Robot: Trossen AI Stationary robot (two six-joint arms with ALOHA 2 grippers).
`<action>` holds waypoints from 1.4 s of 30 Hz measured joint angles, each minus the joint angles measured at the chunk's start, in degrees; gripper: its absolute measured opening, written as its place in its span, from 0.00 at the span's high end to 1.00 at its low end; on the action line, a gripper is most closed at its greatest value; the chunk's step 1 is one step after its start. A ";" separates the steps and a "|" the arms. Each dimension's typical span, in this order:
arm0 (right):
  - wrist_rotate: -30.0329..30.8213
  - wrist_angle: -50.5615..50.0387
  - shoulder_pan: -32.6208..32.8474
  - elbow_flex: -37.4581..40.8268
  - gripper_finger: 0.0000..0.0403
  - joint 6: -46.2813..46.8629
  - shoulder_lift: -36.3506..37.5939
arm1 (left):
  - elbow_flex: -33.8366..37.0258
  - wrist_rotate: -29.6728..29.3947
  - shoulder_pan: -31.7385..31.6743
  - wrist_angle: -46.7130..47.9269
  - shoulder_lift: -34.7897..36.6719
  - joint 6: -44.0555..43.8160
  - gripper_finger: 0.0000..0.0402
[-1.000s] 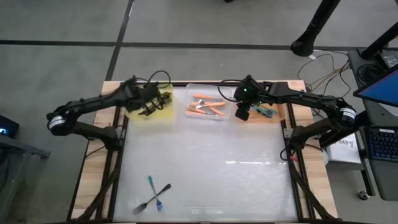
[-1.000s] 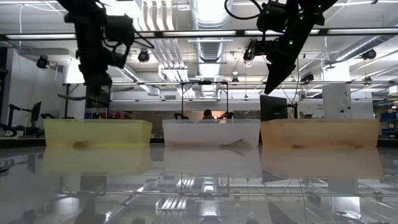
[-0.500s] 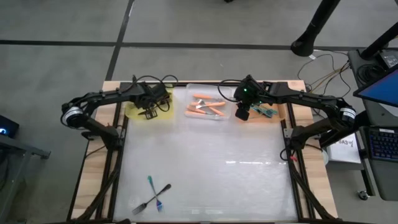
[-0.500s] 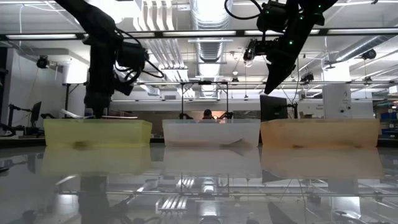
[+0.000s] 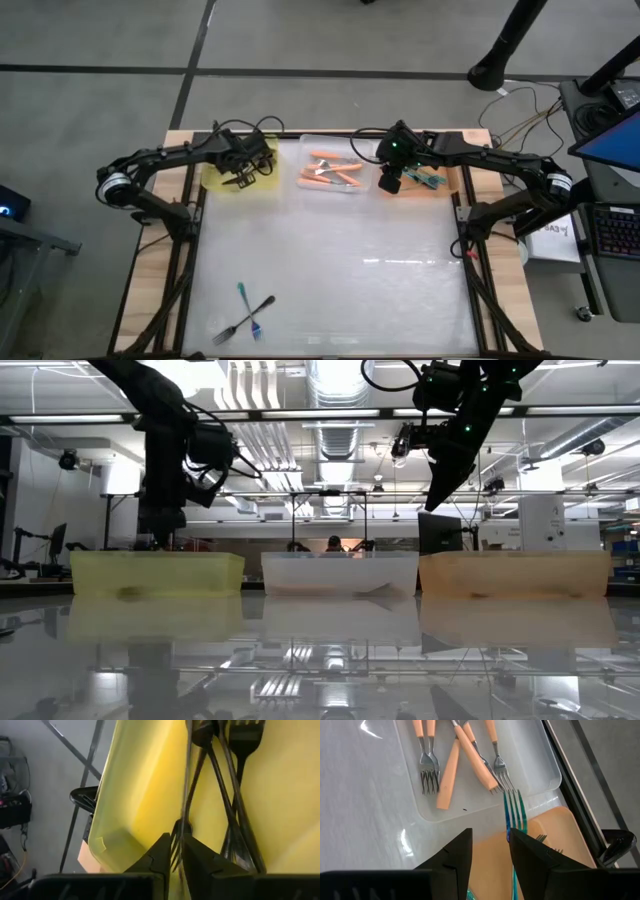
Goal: Sort silverware by color (type)
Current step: Put the black fork into the yellow bin, then put the iridescent fork into the orange bin
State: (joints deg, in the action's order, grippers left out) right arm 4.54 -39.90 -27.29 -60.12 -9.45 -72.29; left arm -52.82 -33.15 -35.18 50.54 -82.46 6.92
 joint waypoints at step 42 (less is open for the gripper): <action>0.02 -0.02 0.00 0.00 0.70 0.00 0.00 | -17.32 25.33 52.65 -1.09 1.05 -45.96 0.82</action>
State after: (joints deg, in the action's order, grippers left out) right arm 4.56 -39.92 -27.28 -60.12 -9.45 -72.29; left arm -70.13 -7.82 17.46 49.45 -81.41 -39.04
